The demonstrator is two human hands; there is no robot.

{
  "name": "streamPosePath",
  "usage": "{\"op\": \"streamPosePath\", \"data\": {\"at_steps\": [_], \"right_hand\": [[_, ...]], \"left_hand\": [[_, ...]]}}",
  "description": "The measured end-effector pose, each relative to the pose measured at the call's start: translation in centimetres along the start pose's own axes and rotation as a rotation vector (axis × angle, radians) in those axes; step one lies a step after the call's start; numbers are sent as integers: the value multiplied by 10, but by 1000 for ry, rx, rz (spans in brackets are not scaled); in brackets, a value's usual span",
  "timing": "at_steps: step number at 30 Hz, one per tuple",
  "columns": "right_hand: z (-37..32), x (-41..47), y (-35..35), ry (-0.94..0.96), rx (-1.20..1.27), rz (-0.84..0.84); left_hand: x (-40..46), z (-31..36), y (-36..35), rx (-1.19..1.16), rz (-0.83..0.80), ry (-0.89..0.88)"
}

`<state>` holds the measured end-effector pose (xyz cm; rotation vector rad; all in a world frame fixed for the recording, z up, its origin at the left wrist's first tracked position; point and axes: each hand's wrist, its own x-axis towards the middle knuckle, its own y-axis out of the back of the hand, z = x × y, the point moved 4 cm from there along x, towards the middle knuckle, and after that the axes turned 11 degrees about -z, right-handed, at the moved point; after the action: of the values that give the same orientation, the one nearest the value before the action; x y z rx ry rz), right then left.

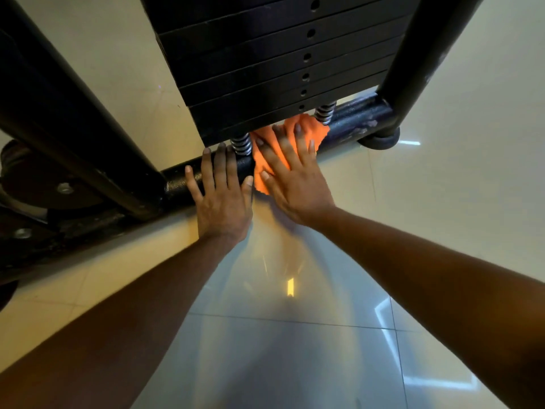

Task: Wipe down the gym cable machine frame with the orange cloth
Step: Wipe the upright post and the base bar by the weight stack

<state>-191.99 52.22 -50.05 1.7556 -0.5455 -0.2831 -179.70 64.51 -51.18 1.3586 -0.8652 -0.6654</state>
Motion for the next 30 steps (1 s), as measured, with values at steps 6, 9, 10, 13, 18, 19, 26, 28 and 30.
{"op": "streamPosePath", "data": {"at_steps": [6,9,10,13,18,19,26,28,30], "right_hand": [[40,-16,44,164,-30,-110],[49,-37,64,70,87,-174],[53,-45,72,36,122,-184],[61,-69,94,34,200,-242],[83,-86,144,-29,296,-238],[91,-83,150,-31,293,-230],[139,-50,129,-85,207,-157],[146,-34,120,-157,205,-54],[154,-16,106,-237,220,22]], "left_hand": [[4,5,14,24,-181,2],[-3,13,33,-41,-271,-1],[-9,18,42,-93,-283,-11],[-28,44,71,-291,-338,-174],[-12,84,108,-354,-367,-283],[-3,91,111,-353,-349,-294],[71,125,73,-294,-343,-219],[88,129,53,-270,-336,-145],[99,129,35,-247,-318,-93]]}}
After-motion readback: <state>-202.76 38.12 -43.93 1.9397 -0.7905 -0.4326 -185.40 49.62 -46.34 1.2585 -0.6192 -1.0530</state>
